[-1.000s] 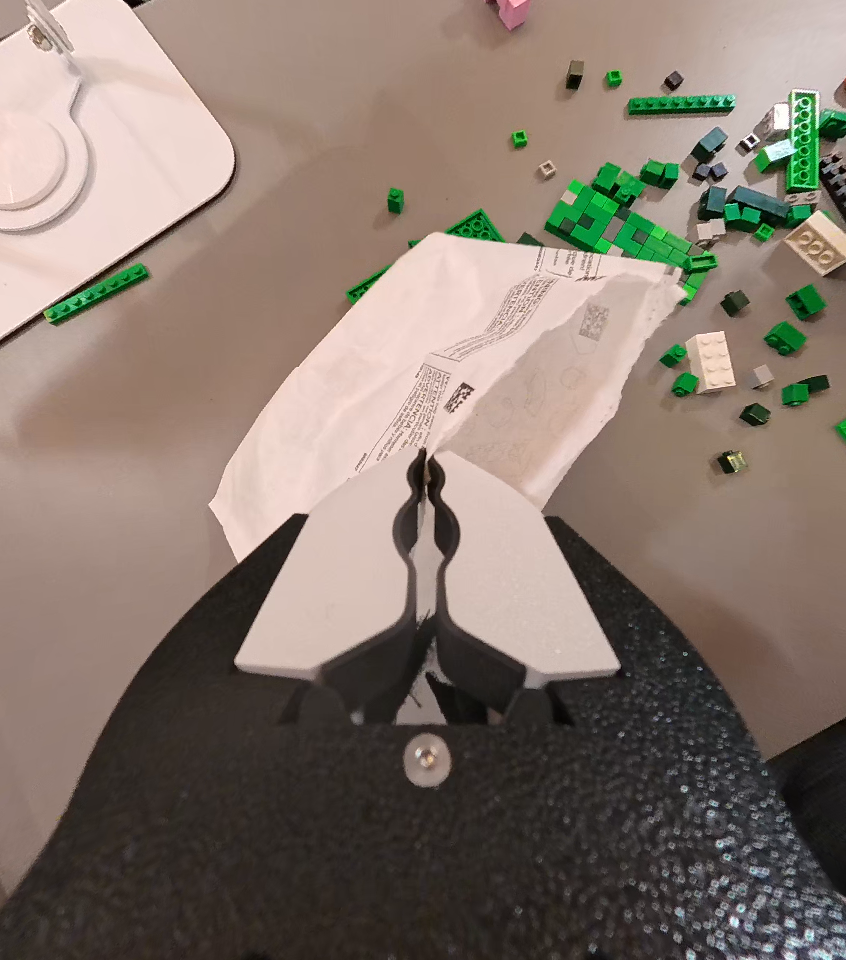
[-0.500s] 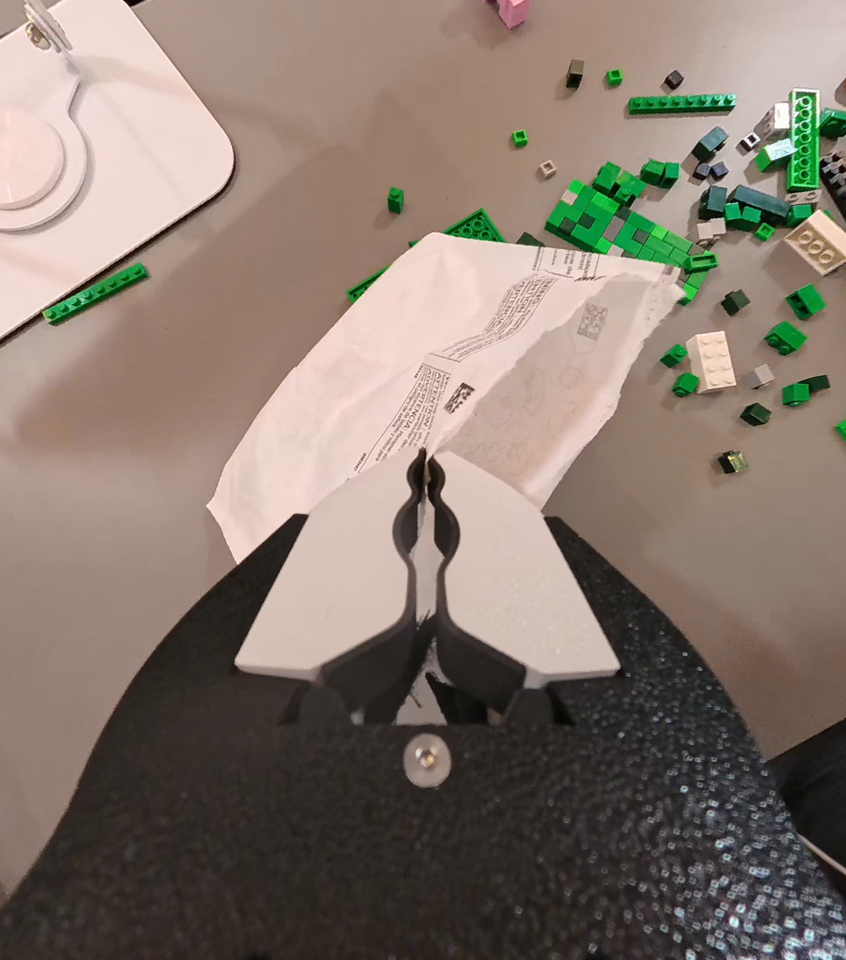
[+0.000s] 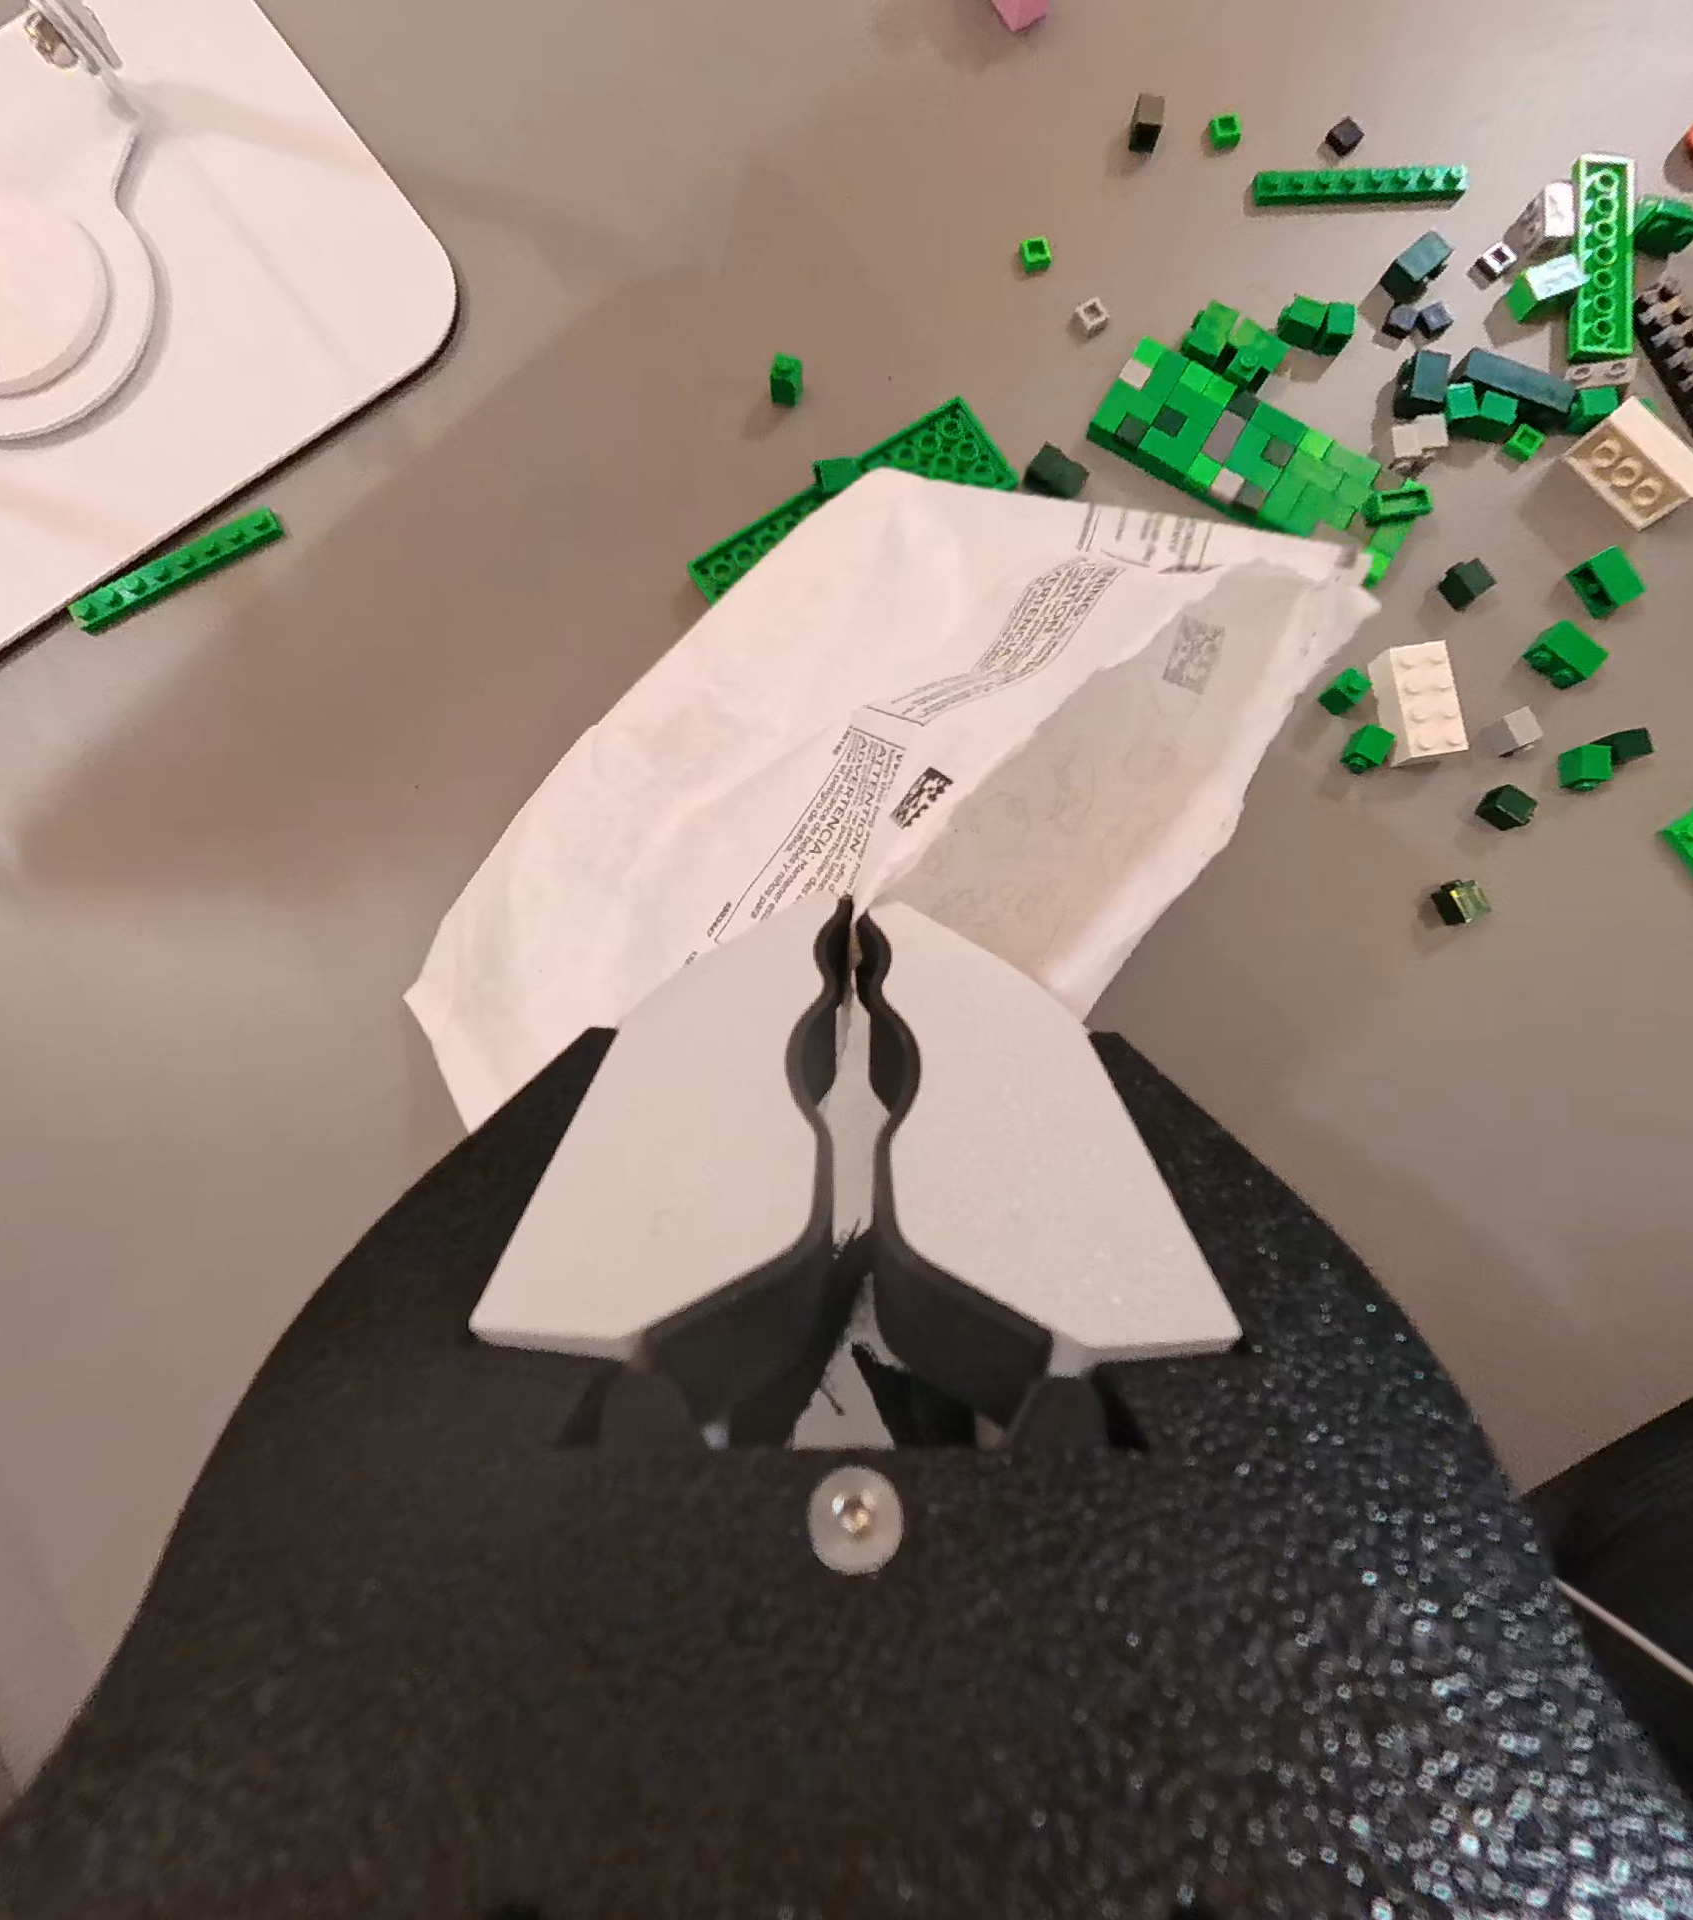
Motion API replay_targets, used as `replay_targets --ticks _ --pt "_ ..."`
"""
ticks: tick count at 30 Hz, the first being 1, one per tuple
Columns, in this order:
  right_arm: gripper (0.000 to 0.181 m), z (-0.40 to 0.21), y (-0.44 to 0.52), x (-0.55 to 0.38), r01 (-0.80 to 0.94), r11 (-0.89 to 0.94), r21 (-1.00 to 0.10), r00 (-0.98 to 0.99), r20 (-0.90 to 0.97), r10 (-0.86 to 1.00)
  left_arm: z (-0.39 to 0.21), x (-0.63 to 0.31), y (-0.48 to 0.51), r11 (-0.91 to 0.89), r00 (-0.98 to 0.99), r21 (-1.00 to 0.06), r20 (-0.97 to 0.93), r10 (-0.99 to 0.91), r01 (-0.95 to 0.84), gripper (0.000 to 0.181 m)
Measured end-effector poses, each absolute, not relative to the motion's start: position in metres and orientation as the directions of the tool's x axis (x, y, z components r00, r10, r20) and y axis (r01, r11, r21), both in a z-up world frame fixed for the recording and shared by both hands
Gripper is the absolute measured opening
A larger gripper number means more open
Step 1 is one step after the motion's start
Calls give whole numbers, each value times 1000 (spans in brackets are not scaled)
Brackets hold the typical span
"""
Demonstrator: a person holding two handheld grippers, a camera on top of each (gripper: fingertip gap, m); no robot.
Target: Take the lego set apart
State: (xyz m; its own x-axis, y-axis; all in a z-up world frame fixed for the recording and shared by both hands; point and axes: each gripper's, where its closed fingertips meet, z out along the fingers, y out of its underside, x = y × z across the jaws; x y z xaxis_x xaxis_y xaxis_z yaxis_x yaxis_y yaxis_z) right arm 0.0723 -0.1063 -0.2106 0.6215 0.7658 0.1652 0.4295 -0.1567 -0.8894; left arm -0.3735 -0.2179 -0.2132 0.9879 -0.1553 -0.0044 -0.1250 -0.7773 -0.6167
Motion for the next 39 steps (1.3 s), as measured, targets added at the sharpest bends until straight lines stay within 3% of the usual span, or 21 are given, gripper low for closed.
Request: replay_targets --ticks 1,8,13,17,23,31,39 --pt "17 -212 -114 60 420 -149 -895 576 136 806 -215 -373 -219 -782 987 -610 -6 -160 -131 0" --pt "27 -247 -174 -30 587 44 -808 151 162 975 -222 -372 -228 -810 981 -561 -24 -191 -171 0" --pt "31 -246 -183 -51 567 50 -822 22 76 997 -224 -370 -239 -824 978 -541 8 -207 -170 32" --pt "34 -255 -180 -58 625 140 -768 -64 127 990 -224 -365 -247 -836 972 -512 12 -234 -195 52" --pt "36 -241 -138 -48 625 135 -769 32 198 980 -201 -334 -242 -750 935 -582 -53 -351 -314 60" --pt "40 -265 -91 -4 773 -22 -634 168 170 971 -181 -252 -198 -527 868 -752 -118 -482 -395 39" --pt "39 -285 -82 -4 789 -145 -597 210 39 977 -203 -203 -201 -494 764 -703 -110 -636 -512 37"
